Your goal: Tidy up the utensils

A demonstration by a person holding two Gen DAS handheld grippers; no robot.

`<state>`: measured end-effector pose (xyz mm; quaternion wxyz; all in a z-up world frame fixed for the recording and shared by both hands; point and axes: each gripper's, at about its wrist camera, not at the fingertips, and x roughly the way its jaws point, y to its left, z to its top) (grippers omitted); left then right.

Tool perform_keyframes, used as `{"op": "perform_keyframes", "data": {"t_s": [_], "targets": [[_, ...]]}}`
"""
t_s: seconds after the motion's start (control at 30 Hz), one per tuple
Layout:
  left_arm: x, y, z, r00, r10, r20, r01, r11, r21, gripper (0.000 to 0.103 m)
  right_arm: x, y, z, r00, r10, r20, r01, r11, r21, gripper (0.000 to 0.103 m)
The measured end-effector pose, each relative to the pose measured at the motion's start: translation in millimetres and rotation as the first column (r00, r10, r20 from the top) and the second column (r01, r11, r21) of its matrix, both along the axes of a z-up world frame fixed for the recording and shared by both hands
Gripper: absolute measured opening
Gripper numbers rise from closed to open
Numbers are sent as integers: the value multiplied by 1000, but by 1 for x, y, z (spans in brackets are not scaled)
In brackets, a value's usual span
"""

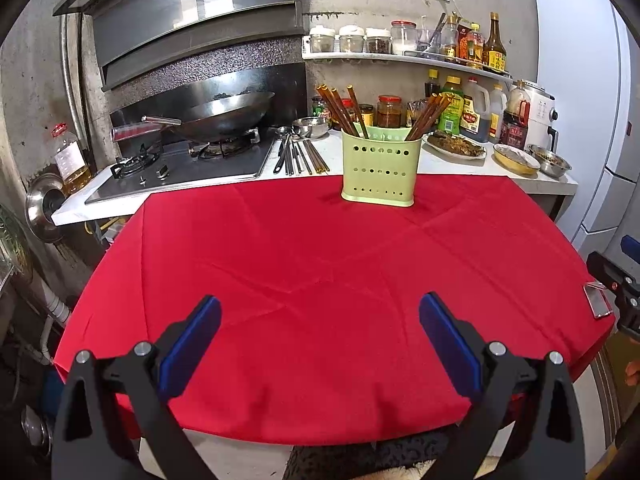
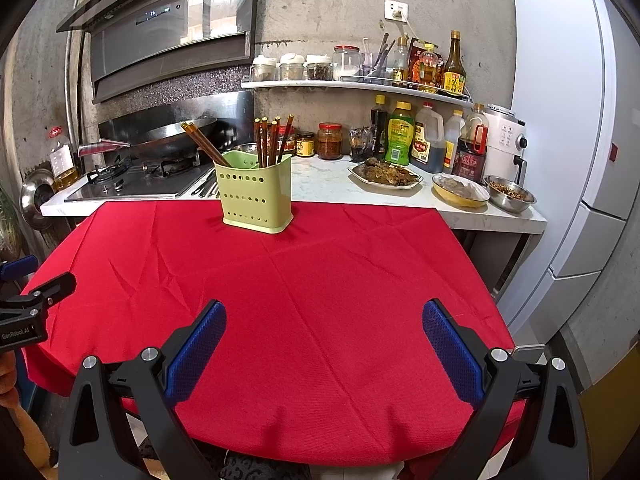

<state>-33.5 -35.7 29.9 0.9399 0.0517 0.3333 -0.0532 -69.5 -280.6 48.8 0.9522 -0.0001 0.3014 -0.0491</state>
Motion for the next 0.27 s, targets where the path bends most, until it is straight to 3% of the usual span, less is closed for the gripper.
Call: {"op": "perform_keyframes", "data": {"t_s": [0.27], "targets": [[7, 3, -5, 1000, 5, -31, -6, 1000, -12, 97, 0, -1, -3, 1000, -3, -7, 3, 1000, 2, 97]]}}
